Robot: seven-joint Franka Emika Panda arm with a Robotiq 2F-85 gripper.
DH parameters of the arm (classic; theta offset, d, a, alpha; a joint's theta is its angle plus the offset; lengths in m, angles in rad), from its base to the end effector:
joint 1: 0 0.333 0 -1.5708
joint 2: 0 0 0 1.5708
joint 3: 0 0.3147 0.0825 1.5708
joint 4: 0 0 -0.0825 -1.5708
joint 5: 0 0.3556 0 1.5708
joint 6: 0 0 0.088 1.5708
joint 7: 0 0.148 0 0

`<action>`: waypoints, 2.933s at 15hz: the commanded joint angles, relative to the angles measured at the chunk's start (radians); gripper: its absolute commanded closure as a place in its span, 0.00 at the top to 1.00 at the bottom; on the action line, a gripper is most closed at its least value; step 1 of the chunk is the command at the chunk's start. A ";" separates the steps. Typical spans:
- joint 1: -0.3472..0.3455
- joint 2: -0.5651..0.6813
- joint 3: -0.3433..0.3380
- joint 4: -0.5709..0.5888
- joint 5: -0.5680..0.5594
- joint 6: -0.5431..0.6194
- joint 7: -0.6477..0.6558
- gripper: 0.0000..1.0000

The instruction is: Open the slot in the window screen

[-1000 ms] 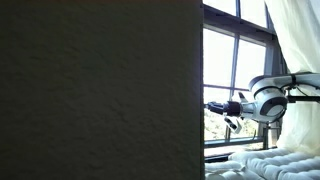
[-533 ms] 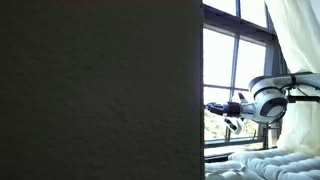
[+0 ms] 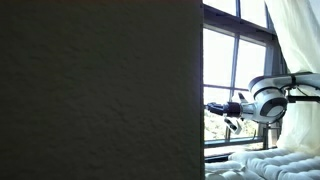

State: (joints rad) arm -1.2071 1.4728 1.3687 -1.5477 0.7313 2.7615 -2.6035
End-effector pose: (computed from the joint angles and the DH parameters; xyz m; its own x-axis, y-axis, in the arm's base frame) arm 0.7080 -0.2022 0.2366 -0.2397 0.2844 0.9283 0.5348 -0.7593 0.3707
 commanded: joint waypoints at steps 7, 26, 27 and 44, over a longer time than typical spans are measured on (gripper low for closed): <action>0.000 0.000 0.000 0.000 0.000 0.000 0.000 0.01; -0.006 -0.007 -0.009 -0.028 -0.067 -0.022 0.028 0.00; -0.005 -0.009 -0.011 -0.033 -0.079 -0.022 0.036 0.00; 0.002 0.000 -0.006 -0.033 -0.126 -0.001 0.053 0.01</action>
State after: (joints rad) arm -1.2056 1.4733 1.3623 -1.5811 0.6057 2.7602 -2.5504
